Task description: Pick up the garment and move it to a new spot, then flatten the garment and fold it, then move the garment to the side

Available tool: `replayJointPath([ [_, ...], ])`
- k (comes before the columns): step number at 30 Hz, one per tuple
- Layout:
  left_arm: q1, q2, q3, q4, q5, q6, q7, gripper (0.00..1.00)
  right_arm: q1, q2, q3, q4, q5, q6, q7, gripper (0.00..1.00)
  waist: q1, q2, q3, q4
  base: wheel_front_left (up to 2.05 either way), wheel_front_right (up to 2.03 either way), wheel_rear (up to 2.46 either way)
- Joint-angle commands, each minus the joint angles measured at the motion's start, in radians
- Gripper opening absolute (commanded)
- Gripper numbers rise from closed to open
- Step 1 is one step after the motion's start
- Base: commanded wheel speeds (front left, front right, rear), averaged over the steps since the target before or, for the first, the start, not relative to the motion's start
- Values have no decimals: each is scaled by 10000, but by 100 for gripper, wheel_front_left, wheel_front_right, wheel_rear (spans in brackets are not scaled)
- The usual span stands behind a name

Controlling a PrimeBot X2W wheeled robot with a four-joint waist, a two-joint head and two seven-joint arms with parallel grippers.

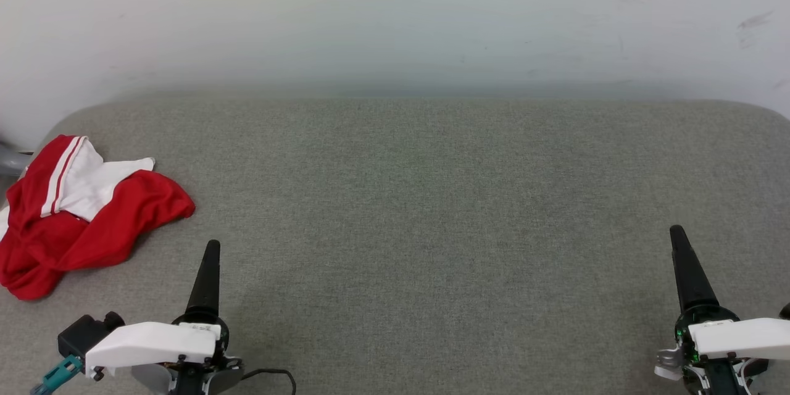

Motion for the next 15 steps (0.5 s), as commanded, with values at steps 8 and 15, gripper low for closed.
replayJointPath([
  [8,-191,24,-388,-575,1977,613,-380,100,-24,-4,188,-792,-2189,2,-376,100,0,-1,26,26,0,0,0],
  [15,-114,26,-602,-716,3440,968,-631,100,111,-3,378,-1064,-3842,1,-629,100,0,-1,23,46,0,0,0],
])
